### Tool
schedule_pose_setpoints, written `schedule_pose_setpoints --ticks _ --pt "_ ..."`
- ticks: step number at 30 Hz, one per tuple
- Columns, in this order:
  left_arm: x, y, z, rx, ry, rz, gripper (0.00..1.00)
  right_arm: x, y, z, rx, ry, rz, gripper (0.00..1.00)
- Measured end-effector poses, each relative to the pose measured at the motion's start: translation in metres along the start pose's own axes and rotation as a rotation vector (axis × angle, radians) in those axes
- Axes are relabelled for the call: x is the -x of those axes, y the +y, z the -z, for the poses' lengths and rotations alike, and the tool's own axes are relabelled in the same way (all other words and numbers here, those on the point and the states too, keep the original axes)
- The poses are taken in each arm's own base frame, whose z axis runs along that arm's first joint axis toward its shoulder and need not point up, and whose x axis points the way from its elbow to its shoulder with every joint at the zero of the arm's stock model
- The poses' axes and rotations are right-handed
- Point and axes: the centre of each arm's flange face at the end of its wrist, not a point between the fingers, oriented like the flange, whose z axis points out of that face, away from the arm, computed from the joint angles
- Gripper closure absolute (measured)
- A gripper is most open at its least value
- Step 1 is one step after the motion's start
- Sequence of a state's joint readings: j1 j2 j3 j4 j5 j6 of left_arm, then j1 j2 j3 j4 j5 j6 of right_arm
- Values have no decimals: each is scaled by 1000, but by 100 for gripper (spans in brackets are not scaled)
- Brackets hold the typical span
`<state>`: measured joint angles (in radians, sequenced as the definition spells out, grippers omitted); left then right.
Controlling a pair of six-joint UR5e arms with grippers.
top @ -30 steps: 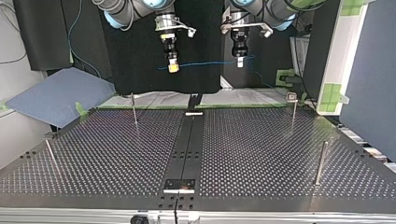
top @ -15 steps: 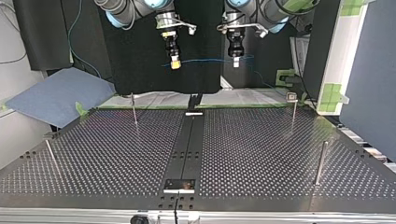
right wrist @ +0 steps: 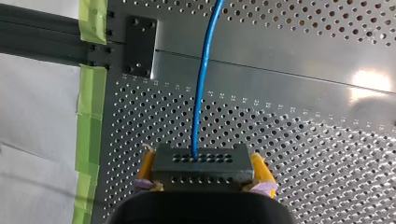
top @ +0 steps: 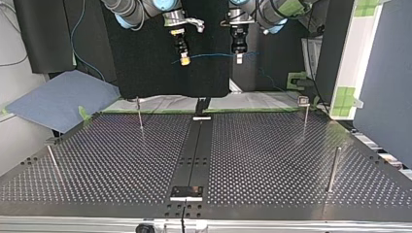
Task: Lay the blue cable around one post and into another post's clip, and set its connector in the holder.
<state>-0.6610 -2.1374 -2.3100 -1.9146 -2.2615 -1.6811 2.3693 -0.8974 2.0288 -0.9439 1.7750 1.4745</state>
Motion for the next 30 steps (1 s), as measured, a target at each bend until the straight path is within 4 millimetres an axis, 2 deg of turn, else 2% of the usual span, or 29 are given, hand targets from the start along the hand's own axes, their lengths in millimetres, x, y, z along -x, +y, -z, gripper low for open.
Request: schedule_pose_setpoints --ticks 6,10,20,30 --pt "0 2 0 7 1 3 100 1 1 -1 3 0 -2 100" --pt "8 4 -3 32 -8 30 100 -4 7 -9 33 16 -26 100" --pt "40 1 -13 38 -23 102 100 -47 11 -18 19 60 -114 100" --pt "71 7 -25 51 -32 134 100 -94 17 -21 18 99 -188 100"
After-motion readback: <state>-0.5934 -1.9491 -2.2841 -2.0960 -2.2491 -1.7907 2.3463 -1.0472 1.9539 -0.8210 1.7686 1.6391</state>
